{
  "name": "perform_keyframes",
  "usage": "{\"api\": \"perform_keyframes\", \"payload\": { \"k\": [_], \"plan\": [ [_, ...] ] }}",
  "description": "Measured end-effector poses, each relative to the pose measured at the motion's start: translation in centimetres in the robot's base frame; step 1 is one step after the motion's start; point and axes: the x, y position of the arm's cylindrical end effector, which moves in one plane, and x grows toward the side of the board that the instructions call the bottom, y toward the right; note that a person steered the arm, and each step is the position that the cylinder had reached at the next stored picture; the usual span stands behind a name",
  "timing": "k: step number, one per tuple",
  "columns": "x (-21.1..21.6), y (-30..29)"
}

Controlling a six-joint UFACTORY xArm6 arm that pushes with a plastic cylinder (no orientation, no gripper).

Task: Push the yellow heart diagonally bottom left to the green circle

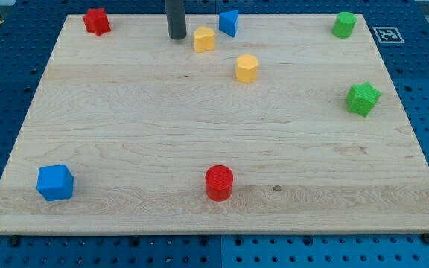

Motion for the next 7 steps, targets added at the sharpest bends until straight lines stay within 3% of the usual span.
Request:
{"api": "perform_keyframes", "payload": {
  "k": [7],
  "plan": [
    [4.9, 9.2]
  ]
}}
